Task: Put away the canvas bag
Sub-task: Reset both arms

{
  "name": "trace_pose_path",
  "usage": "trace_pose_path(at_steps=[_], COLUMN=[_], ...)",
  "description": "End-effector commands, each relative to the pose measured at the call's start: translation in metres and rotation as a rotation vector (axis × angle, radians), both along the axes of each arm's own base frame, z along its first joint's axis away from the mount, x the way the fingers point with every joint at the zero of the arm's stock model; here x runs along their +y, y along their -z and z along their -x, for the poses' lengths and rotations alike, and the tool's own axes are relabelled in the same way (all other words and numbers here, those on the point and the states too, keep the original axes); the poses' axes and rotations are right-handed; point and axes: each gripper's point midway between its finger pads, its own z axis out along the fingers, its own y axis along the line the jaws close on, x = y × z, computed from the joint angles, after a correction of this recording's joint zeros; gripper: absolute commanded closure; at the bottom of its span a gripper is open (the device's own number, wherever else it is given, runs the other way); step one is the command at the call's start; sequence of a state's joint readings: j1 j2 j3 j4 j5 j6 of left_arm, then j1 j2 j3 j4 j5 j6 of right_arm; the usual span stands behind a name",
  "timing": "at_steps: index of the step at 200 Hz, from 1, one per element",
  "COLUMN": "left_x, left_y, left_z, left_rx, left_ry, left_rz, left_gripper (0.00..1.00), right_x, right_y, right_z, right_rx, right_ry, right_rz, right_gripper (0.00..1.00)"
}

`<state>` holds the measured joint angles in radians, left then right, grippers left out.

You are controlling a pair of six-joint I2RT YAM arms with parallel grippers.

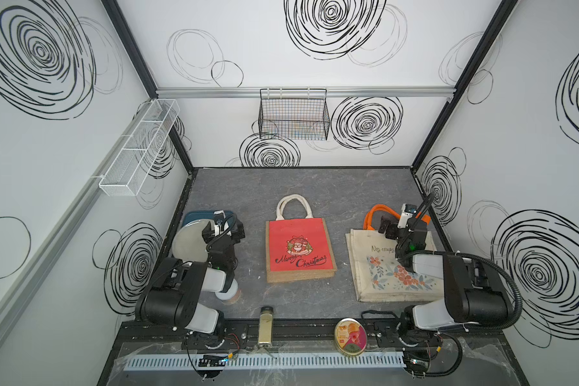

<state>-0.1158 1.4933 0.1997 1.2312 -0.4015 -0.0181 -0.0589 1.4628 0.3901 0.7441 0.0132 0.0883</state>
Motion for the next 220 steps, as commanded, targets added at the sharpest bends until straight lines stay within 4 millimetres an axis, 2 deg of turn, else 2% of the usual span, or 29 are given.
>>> trace_pose_path(at_steps=[1,198,220], left_x=[-0.008,-0.0079,-0.0078], left_y=[-0.0222,-0.0221,-0.0218], left_z=[-0.0042,-0.0063,-0.0062], left_rx=[-0.096,-0.093,-0.092], left_ry=[0.057,0.078,0.079], left_rz=[-0.008,0.004,0.004], left_gripper=[0.01,0.01,0.01], right_x=[0.0044,0.0051,0.0052], right_y=[-0.0116,-0.0138,-0.0087], right_z=[-0.0075,-0.0064,-0.0108], right_rx=[-0.045,-0.056,-0.029], right_ry=[-0.029,-0.029,-0.029], right_rz=[0.008,0.014,0.012], right_gripper=[0.0,0.0,0.0])
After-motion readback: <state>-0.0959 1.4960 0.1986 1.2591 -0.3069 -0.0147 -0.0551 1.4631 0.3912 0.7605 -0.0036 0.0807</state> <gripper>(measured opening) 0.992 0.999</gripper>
